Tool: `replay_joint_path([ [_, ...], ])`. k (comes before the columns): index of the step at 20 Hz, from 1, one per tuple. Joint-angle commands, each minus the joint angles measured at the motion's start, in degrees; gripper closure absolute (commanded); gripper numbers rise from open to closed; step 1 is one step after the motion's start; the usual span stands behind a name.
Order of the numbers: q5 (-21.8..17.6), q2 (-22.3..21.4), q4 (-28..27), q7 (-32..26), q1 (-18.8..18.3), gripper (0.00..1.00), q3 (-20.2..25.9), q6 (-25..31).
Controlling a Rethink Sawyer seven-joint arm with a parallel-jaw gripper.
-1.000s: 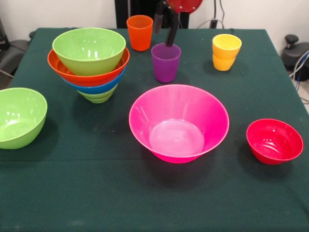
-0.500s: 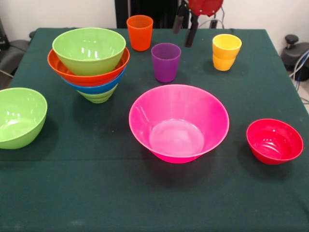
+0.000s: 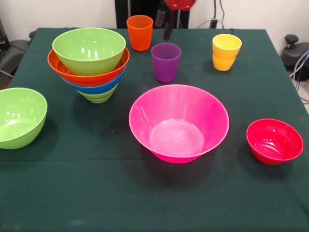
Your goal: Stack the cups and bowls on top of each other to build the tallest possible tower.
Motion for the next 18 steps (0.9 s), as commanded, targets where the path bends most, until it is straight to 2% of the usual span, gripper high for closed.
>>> replay_joint_path([
  [1,-4.09,0.73,5.66,-0.20,-3.58,0.00,7.99,-7.04],
  [11,-2.53,3.69,3.05,3.12,-0.58,0.00,7.36,-7.45],
  [18,-1.29,4.26,1.13,4.46,2.02,0.00,5.98,-3.73],
])
